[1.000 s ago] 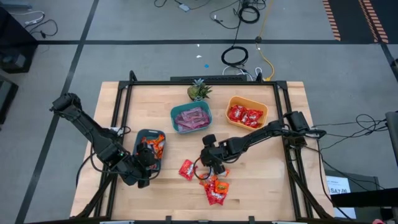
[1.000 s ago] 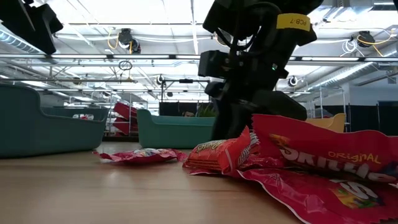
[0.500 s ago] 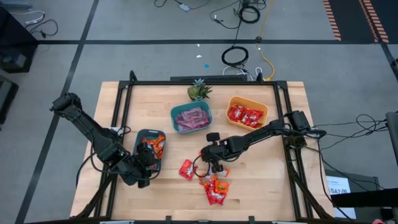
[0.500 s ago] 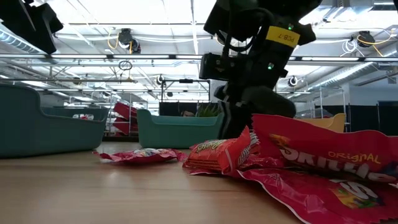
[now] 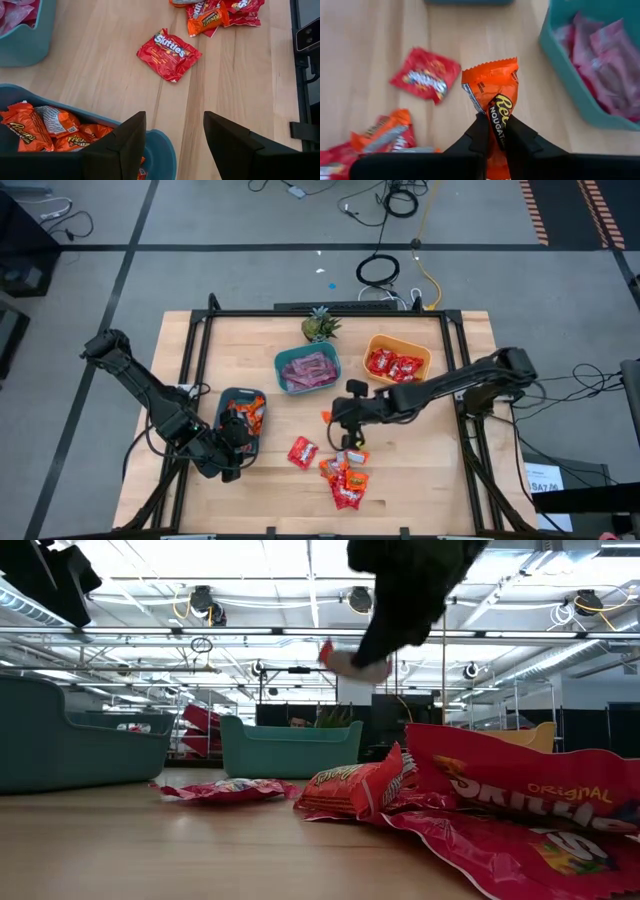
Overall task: Sort candy
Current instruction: Put the orange chocolate into the blue bin, then put the red candy into the yellow bin, then put the orange chocolate into the blue bin
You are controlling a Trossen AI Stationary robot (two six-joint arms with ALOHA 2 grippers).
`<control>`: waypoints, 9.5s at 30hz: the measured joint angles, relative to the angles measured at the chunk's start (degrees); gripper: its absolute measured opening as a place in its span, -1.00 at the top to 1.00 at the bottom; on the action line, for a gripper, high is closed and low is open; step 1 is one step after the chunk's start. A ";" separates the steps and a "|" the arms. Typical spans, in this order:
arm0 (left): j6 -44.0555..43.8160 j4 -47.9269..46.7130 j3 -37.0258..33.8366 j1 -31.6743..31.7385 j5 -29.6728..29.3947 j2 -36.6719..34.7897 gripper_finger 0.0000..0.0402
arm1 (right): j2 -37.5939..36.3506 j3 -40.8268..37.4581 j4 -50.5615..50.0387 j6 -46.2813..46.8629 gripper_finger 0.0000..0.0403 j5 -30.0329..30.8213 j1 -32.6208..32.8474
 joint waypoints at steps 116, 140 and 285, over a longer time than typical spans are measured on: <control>-0.03 10.57 -0.02 2.45 2.62 0.05 -0.04 | 22.51 41.79 -24.96 -0.80 0.21 -1.16 2.96; 23.94 9.36 16.59 15.59 8.30 25.55 -0.04 | -15.90 -11.30 -17.59 50.72 0.21 20.99 32.55; 12.13 45.06 62.20 55.05 22.57 66.84 0.22 | -16.04 -14.36 -26.81 80.10 0.21 25.20 52.02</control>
